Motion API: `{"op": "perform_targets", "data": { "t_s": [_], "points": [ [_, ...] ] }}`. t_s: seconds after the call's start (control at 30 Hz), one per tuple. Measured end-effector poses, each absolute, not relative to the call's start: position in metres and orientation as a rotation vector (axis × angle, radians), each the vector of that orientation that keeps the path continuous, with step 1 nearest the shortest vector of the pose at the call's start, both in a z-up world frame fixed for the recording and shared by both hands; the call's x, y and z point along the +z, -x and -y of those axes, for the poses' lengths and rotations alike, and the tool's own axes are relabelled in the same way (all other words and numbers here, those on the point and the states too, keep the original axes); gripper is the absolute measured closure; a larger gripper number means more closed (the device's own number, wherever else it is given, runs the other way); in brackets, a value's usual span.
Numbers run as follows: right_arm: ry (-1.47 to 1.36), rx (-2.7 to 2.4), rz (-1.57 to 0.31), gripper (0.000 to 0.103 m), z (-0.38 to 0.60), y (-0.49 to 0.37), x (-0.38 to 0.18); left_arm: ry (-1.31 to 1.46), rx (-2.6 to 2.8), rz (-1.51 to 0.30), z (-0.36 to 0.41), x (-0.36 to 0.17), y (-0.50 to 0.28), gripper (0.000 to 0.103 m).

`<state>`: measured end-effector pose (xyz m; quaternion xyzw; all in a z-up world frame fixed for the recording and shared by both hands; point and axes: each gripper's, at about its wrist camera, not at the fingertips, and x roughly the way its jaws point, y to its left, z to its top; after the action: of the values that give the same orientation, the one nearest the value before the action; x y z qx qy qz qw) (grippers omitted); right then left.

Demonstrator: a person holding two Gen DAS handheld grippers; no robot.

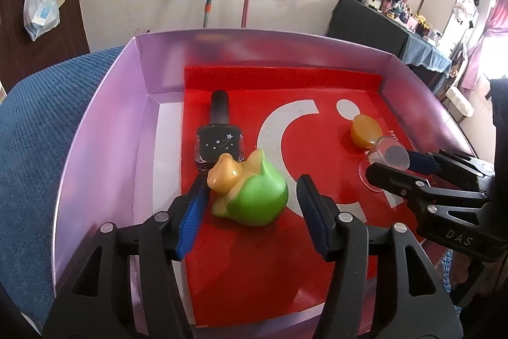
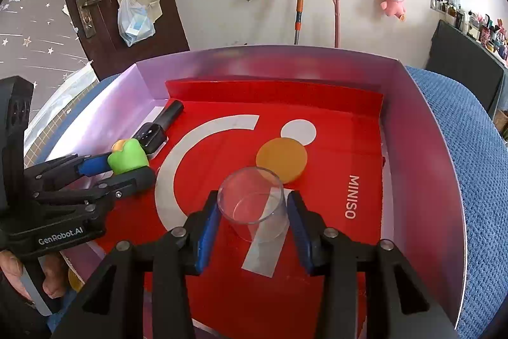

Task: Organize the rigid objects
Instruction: 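Open left tool to drop the duck while right tool releases the cup in the box, then withdraw both open tools from the box toward the cosmetics beside it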

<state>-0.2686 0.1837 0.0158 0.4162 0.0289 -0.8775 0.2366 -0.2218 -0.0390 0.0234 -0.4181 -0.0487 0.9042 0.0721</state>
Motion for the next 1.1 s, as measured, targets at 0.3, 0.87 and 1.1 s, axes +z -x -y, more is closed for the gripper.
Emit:
{"op": "perform_targets", "data": {
  "t_s": [0.3, 0.87, 1.1],
  "points": [
    [-1.105, -2.417, -0.08, 0.049, -0.187, 0.258, 0.027, 1.194, 2.764, 0.113, 0.037, 0.036, 0.212, 0.043],
    [-1.016, -2.418, -0.071, 0.031, -0.192, 0.221, 0.05, 1.102, 2.814, 0.075, 0.027, 0.057, 0.175, 0.019],
    [-0.978, -2.423, -0.068, 0.021, -0.195, 0.205, 0.059, 1.075, 2.847, 0.095, 0.032, 0.064, 0.157, 0.015]
  ]
}}
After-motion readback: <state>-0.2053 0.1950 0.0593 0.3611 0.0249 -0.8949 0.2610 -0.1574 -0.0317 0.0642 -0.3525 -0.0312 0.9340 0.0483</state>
